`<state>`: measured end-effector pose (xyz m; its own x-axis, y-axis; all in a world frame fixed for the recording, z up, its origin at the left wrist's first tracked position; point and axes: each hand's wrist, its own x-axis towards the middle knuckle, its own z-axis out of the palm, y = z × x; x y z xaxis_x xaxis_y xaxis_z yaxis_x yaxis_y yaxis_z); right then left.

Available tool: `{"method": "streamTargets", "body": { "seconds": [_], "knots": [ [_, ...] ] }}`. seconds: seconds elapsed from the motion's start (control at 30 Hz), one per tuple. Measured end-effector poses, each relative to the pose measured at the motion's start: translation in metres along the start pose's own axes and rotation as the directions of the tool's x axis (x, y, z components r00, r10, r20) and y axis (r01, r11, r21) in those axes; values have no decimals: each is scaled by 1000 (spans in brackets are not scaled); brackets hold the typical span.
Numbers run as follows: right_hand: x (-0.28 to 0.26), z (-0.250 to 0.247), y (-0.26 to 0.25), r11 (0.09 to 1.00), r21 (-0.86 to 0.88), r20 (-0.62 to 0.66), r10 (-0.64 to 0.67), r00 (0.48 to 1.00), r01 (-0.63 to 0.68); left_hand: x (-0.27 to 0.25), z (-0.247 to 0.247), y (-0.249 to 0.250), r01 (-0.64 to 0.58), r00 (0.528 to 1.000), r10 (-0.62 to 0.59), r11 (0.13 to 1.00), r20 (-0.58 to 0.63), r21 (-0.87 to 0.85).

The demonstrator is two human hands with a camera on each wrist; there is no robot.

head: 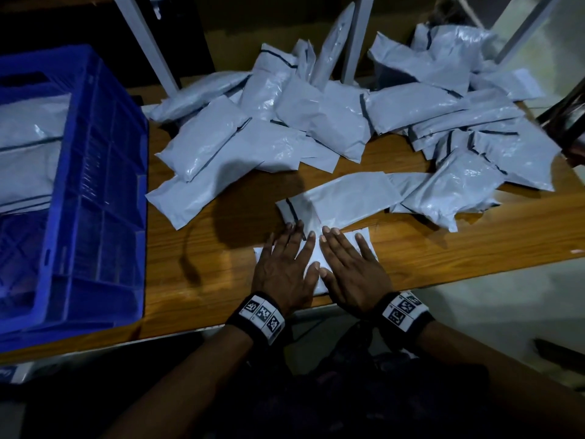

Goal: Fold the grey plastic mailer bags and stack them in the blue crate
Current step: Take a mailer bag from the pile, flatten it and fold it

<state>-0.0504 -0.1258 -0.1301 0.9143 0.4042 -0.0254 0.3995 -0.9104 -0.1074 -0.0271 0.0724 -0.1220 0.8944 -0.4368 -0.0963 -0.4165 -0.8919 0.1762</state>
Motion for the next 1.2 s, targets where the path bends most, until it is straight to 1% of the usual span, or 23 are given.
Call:
{"method": "streamTargets", "body": {
  "seconds": [0.17,0.33,0.5,0.6,0.83,0.93,1.03,1.1,1.2],
  "knots": [
    [0,0,-1,1000,-14,17,15,1000,-15,0,1,0,4,1000,-4,1000,12,21],
    [0,0,-1,999,-29,18,20,1000,-19,2,-1,2,22,997,-26,998,72,56],
    [-1,-1,-3,999,-30,7,21,1000,-21,1,-2,4,31,996,-38,996,81,84],
    [0,-3,-4,999,-29,20,33,999,-32,2,-5,5,31,996,-40,994,83,102],
    [1,-2,-4,999,-13,53,47,997,-46,-1,-5,7,61,997,-68,990,49,126],
    [2,-6,-6,999,-2,65,41,997,-41,-3,-8,7,79,994,-89,988,68,129],
    [-1,-7,-7,998,-9,13,59,998,-59,-9,-12,9,144,987,-150,986,65,82],
    [-1,-12,-8,994,-22,-35,109,993,-110,-13,-16,8,210,973,-210,978,92,18],
    [-6,-21,-8,975,-1,-134,221,966,-223,-27,-26,5,320,947,-316,945,63,-65]
  ]
}}
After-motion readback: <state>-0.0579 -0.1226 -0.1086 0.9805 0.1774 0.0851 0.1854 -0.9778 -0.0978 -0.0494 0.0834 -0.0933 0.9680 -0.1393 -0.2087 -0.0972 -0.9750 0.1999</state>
